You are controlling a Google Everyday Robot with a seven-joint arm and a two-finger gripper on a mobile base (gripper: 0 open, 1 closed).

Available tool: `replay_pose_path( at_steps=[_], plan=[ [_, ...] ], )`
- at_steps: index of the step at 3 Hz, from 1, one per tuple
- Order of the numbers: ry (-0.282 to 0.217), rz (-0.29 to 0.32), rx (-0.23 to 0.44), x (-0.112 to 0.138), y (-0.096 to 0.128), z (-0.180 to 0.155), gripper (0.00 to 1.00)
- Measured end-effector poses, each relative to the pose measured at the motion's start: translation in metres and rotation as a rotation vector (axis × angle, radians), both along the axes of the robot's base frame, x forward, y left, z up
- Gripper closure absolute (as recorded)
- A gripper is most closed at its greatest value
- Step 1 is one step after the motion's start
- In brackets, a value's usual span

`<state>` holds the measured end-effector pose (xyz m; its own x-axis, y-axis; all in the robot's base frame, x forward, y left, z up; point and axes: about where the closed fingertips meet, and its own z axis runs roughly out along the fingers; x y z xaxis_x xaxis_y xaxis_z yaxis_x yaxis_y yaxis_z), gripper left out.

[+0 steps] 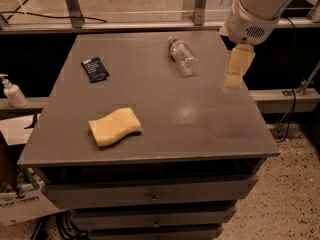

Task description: Place water bottle upright

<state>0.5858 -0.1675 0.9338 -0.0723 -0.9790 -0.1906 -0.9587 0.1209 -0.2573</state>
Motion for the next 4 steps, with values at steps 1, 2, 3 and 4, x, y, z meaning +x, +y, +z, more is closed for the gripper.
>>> replay_pose_path(
  at_steps=[1, 2, 3, 4],
  plan=[
    [0.029, -0.050, 0.038, 0.035, 0.004, -0.009, 0.00],
    [0.047, -0.133, 0.086, 0.069, 0.009, -0.011, 0.00],
    [0.062, -0.251, 0.175, 0.099, 0.016, -0.010, 0.00],
    [0.061, -0.249, 0.174, 0.100, 0.016, -0.011, 0.00]
  ],
)
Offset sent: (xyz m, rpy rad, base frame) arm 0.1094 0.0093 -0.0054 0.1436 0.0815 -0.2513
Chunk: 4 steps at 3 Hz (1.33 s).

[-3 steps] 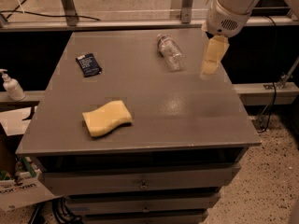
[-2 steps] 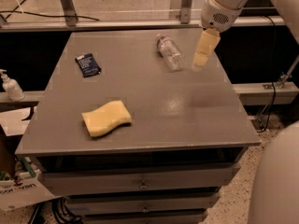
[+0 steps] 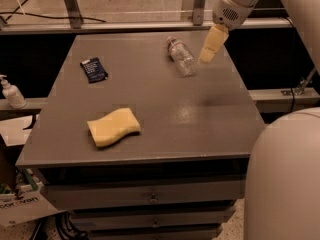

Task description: Place water bottle upright

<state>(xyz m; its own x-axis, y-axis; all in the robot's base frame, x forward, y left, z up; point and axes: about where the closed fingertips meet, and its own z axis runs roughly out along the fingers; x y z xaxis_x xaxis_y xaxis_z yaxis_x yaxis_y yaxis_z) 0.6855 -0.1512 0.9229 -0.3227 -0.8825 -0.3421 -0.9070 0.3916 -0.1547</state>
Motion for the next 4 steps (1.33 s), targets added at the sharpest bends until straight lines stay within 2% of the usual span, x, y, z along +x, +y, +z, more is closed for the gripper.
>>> replay_pose_path(
  at_steps=[1, 2, 3, 4],
  plan=[
    [0.020, -0.039, 0.059, 0.002, 0.002, -0.006, 0.00],
    [0.071, -0.098, 0.158, 0.002, 0.015, -0.009, 0.00],
    [0.113, -0.191, 0.248, 0.006, 0.036, -0.005, 0.00],
    [0.135, -0.310, 0.322, 0.011, 0.044, 0.011, 0.00]
  ],
)
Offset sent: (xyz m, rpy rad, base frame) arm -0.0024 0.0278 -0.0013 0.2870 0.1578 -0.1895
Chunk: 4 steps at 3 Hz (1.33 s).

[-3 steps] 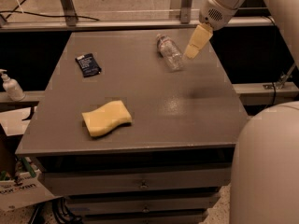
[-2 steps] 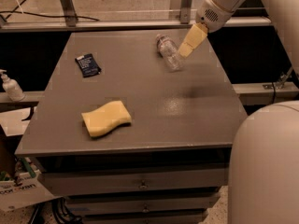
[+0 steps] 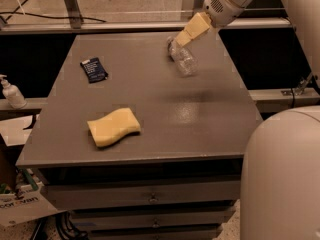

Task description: Place water bottle upright

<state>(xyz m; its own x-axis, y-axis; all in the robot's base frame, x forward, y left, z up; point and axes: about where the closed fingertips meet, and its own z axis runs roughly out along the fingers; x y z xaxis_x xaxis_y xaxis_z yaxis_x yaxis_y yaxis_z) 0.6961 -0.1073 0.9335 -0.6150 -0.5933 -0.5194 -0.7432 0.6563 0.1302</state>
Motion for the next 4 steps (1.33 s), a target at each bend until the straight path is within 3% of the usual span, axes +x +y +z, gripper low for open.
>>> replay_pose_path(
  at_steps=[1, 3, 4],
  plan=[
    [0.009, -0.141, 0.016, 0.007, 0.009, 0.015, 0.00],
    [0.004, -0.424, -0.032, 0.026, 0.023, 0.014, 0.00],
    [0.004, -0.504, -0.060, 0.035, 0.031, 0.009, 0.00]
  ],
)
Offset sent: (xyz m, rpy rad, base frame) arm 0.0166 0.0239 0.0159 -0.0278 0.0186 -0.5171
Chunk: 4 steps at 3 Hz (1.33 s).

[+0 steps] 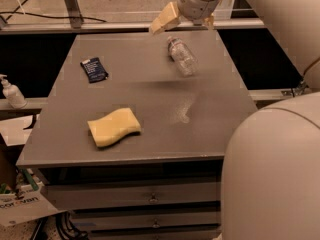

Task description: Place water bottle upright

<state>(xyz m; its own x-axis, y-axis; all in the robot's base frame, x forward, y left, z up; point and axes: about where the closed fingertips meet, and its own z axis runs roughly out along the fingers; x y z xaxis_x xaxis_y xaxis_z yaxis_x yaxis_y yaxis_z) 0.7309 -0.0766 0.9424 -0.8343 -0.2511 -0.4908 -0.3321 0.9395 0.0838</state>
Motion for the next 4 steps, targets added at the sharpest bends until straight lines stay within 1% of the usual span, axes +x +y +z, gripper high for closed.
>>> replay_pose_path(
  at_steps=[1, 2, 3, 4],
  plan=[
    [0.024, -0.047, -0.012, 0.005, 0.004, -0.007, 0.00],
    [0.025, -0.046, -0.012, 0.005, 0.004, -0.007, 0.00],
    [0.060, -0.126, -0.031, 0.019, 0.022, -0.033, 0.00],
    [0.059, -0.120, -0.030, 0.020, 0.021, -0.034, 0.00]
  ],
)
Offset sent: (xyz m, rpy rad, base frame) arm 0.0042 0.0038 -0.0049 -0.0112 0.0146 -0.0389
